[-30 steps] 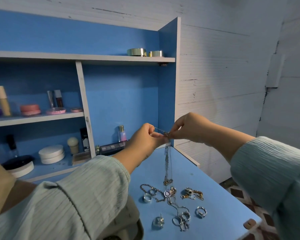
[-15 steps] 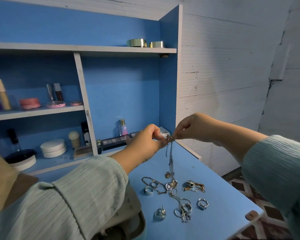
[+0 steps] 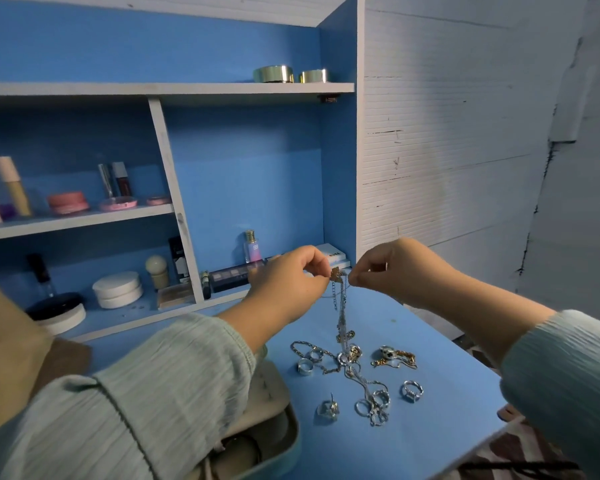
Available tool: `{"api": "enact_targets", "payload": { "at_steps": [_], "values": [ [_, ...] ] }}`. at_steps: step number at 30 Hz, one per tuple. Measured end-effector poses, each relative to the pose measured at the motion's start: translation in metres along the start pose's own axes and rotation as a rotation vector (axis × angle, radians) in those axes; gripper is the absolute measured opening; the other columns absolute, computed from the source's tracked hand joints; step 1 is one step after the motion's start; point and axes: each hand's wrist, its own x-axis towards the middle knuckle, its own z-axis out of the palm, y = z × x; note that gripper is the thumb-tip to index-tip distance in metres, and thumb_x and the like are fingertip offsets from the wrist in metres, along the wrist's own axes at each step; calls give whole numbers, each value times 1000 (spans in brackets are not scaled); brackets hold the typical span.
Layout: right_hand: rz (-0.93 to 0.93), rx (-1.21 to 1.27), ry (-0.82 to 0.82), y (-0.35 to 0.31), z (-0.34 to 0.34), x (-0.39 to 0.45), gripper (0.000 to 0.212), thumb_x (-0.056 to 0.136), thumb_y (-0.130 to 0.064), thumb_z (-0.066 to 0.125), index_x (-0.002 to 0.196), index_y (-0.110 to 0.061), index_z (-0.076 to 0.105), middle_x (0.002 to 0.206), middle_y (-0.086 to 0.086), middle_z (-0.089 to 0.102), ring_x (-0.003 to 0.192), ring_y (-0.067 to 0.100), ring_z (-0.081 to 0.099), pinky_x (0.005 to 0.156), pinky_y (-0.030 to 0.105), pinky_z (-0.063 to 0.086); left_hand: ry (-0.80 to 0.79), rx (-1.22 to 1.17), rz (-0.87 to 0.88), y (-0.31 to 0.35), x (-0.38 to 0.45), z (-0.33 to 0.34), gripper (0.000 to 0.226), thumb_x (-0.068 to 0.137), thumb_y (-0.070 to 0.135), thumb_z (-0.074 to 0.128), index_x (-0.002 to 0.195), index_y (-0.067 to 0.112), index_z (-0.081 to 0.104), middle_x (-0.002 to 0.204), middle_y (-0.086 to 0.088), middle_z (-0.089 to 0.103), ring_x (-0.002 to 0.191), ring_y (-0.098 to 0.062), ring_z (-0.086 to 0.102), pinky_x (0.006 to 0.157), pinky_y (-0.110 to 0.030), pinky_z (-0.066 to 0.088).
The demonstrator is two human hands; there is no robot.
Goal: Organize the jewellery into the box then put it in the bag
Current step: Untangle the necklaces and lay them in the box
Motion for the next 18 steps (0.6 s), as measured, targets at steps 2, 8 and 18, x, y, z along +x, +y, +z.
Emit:
{"api": "enact_targets", "payload": {
  "at_steps": [2,8,18],
  "values": [
    [-22,18,95,5,8,-7,9,85,-34,64,81,-32,72,66,-10,62,45,3,44,46,13,35,94,73,35,0,-7,-1,24,89,20,53,69,33,49,76,20,57,75,-5,52,88,-30,35],
    [-300,-85,367,30,34,-19,22,85,-40,60,85,-24,75,75,-11,70,62,4,59,70,34,50,256,85,37,-10,-12,-3,25,92,19,51,95,43,54,81,20,55,87,-5,55,88,-30,35],
    [-119,170,-39,26,50,-8,22,91,-44,47,109,-36,55,65,-2,62,54,2,53,63,25,47,415,82,221,-31,0,3,24,89,12,59,100,29,73,83,11,58,75,-12,57,83,-38,42]
  ]
}}
